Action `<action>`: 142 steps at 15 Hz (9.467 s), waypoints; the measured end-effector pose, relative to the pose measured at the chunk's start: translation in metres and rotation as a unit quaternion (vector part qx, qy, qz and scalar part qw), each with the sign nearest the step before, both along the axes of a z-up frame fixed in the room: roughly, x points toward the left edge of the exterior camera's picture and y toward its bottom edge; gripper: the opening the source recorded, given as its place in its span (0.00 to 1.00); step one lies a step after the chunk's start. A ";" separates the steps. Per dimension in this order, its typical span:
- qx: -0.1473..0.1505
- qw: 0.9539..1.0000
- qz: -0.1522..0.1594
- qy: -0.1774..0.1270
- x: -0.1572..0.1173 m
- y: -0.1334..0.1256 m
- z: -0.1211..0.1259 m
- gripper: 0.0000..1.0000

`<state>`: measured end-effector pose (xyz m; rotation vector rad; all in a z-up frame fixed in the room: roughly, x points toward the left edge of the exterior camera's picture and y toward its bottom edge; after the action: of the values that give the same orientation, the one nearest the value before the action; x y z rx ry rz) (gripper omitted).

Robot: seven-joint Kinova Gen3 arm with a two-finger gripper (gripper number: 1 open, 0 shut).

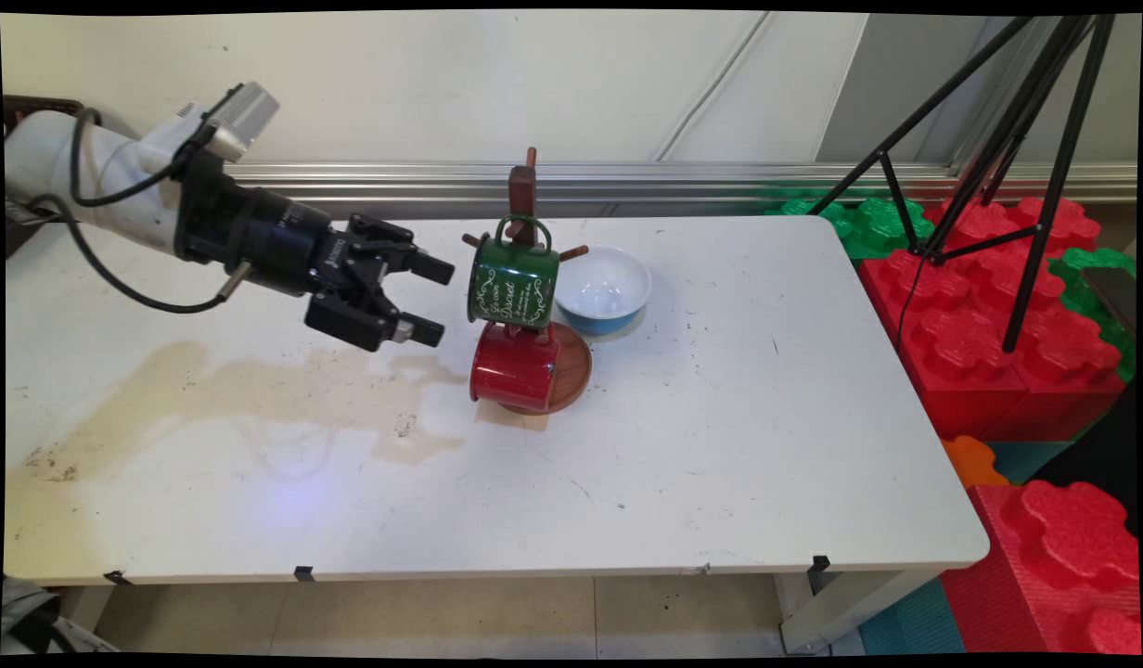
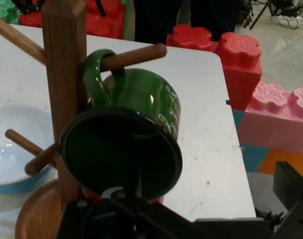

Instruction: Pick up the green mug from the rack, then place the picked object on the table

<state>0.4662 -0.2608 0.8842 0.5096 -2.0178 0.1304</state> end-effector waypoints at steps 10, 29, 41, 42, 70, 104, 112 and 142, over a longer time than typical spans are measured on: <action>0.009 1.000 0.008 0.017 -0.024 -0.014 -0.012 1.00; 0.018 0.999 0.021 0.026 -0.038 -0.020 -0.022 0.00; 0.017 0.999 0.020 0.036 -0.032 -0.012 -0.006 0.00; 0.017 0.999 0.019 0.038 -0.031 -0.011 -0.003 0.00; 0.020 0.996 -0.060 -0.061 0.033 0.048 0.040 0.00; -0.097 0.915 -0.121 -0.373 0.133 0.006 -0.002 0.00; -0.094 0.896 -0.135 -0.412 0.135 -0.001 -0.024 0.00; -0.068 0.871 -0.151 -0.462 0.141 -0.004 -0.060 1.00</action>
<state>0.6076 -0.2643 0.8239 -0.0061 -2.9664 0.3760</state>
